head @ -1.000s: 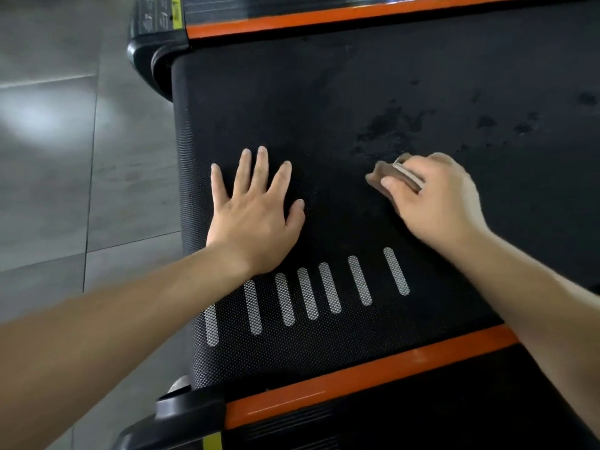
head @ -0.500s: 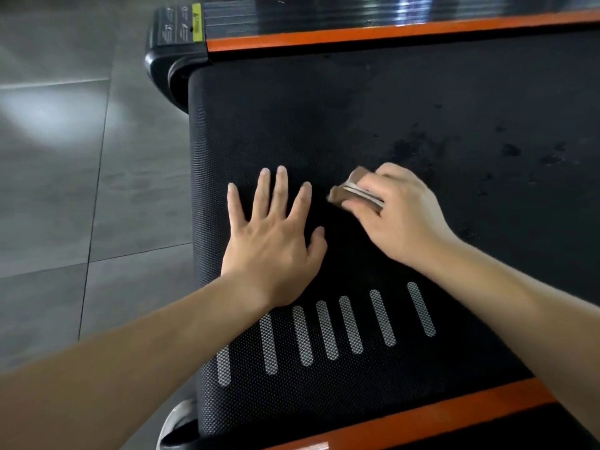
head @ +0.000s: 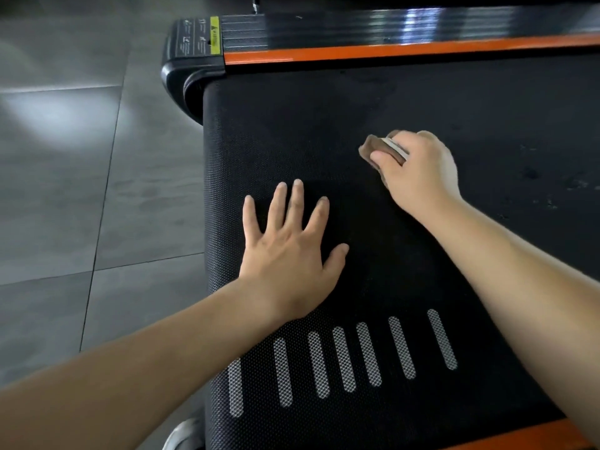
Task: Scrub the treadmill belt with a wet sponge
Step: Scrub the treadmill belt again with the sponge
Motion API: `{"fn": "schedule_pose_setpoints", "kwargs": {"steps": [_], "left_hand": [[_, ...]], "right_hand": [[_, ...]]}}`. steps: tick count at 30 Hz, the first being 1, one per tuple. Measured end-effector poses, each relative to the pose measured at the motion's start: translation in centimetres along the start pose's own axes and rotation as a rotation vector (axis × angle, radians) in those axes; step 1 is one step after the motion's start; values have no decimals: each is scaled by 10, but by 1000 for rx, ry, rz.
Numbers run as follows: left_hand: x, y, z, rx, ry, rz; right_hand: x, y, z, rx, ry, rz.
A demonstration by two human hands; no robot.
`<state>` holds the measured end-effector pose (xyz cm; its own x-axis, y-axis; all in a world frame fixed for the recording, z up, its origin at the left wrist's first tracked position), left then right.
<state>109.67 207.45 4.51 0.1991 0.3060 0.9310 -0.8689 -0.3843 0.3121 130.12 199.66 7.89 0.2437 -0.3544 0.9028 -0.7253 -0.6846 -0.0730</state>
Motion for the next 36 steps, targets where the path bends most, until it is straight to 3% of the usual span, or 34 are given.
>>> {"fn": "schedule_pose_setpoints", "kwargs": {"steps": [2,6,11,16,21,27,32,36], "left_hand": [[12,-18,-9,27,-3,31],[21,-48,-19,54,5,60],[16,-49,-17,33,-8,58],[16,-50,-17,28,-26,68],[17,-49,-17,18,-17,78],[17,-49,-17,20,-18,84],[16,-50,-15,12,4,103],[16,-50,-16,9,-3,97]], "right_hand": [[-4,1,-7,36,23,2],[-11,13,-19,202,-27,-184],[6,-48,16,-45,25,-5],[-18,-31,-22,230,-4,-151],[7,-98,17,-51,50,41],[-15,-85,-15,193,40,-89],[3,-147,7,-89,30,72],[-21,-142,-21,117,13,-29]]}}
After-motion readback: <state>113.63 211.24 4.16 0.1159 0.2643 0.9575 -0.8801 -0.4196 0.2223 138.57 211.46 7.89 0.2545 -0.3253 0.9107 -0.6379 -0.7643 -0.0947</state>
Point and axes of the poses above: each hand's wrist, its own y-axis away from the middle knuckle, its own x-axis out of the back of the hand, z = x × y, the point moved 7 cm from there along -y, towards the middle knuckle, and after that the axes turned 11 degrees about -z, right-handed, at the moved point
